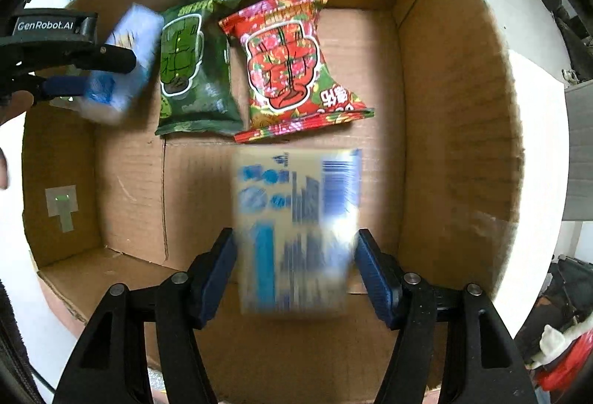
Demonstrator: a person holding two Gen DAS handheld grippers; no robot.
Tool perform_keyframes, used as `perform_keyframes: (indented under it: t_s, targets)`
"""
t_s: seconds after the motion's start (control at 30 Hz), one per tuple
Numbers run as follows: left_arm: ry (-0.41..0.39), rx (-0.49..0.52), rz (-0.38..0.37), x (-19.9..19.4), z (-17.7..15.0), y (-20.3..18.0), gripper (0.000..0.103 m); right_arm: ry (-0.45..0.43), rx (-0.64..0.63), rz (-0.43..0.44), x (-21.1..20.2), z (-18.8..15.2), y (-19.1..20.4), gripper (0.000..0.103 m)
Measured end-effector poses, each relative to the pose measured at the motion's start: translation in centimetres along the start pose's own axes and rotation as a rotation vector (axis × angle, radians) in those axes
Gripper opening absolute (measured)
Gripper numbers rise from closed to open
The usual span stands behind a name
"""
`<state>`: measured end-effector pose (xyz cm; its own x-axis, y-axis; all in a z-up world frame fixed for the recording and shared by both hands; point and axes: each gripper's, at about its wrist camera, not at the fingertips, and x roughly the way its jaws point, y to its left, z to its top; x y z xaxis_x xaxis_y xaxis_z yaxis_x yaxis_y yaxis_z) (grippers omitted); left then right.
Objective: Organize soft objects
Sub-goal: 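Place the blue cat pack in the box with the left tool while the right tool places the yellow-white box, then grasp the lilac sock with the left tool while the right tool grasps the black shoe-wipe pack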
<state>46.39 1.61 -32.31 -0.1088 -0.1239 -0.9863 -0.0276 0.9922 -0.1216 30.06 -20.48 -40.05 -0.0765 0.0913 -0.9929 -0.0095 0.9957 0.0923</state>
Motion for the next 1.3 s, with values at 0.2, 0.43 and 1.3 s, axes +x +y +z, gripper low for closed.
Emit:
perform_keyframes:
  t_s: [0.2, 0.43, 1.3]
  targets:
    - [-0.027, -0.009, -0.027, -1.9, -0.9, 0.1, 0.099, -0.043, 0.022, 0.015, -3.0, 0.3, 0.1, 0.094]
    - [-0.119, -0.005, -0.034, -6.1, -3.9, -0.3, 0.101, -0.115, 0.034, 0.0, -6.7, 0.4, 0.3, 0.103]
    - [-0.447, -0.02, 0.069, -16.3, -22.2, 2.6, 0.101, -0.389, -0.02, 0.136, -15.3, -11.7, 3.0, 0.103]
